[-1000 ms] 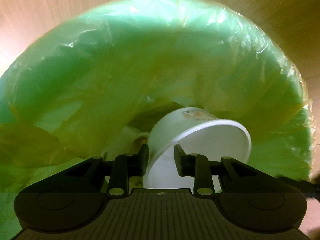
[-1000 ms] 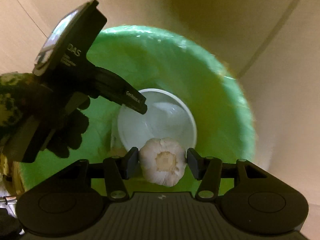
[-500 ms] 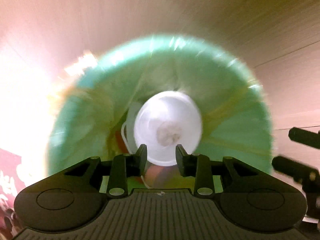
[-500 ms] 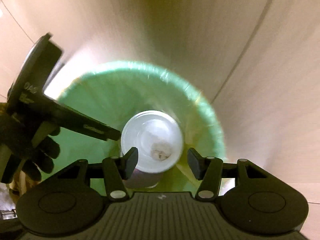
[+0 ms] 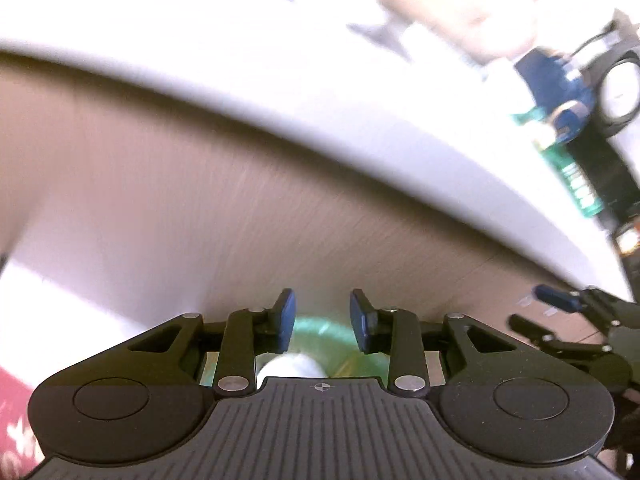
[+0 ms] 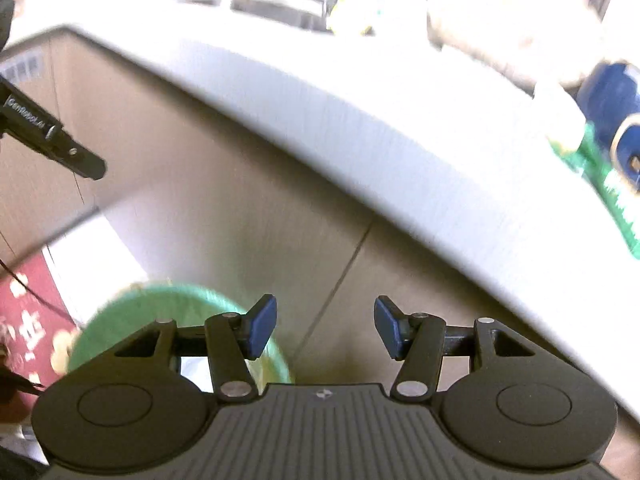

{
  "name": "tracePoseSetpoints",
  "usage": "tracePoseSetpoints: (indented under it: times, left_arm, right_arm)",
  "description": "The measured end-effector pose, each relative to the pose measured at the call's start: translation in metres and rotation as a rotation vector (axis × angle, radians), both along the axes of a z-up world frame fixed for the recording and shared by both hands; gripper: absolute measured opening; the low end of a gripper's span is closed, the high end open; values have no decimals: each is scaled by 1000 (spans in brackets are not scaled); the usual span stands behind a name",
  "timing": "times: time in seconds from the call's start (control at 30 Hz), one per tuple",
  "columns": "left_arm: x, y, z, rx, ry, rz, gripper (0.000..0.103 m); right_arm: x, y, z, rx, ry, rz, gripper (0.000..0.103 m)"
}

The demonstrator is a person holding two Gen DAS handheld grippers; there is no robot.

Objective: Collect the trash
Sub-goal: 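Raise both grippers back up toward the green packets and potato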

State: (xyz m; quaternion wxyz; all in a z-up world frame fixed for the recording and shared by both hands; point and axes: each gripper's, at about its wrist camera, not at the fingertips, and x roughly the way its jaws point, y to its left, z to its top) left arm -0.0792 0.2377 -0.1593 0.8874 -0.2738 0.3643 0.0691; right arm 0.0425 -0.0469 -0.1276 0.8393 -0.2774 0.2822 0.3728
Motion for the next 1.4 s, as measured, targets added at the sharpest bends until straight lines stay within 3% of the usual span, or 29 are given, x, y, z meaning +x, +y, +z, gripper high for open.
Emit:
tracePoseSetpoints:
  times: [0.17, 0.27, 0.43, 0.67, 0.9, 1.13, 1.4]
  left_arm:
    - [0, -12, 59, 14, -143, -43, 33]
    - [16, -35, 73, 56, -197, -77, 34]
    - [69, -66, 77, 105, -213, -65, 33]
    - [122, -90, 109, 199, -213, -56, 33]
    - [185, -117, 134, 272, -164, -76, 33]
    - [234, -137, 142, 302, -133, -116, 33]
    - [281, -148, 138, 342, -69, -144, 33]
  right_arm:
    - [1, -9, 48, 94, -89, -8, 54]
    - [15, -10, 64, 147, -105, -72, 54]
    - [51, -11, 68, 213, -95, -150, 54]
    - [98, -31, 85, 253, -76, -237, 55]
    - [154, -59, 99, 278, -71, -332, 68]
    - [217, -87, 102, 326, -9, -394, 74]
    - [267, -94, 88, 331, 25, -414, 74]
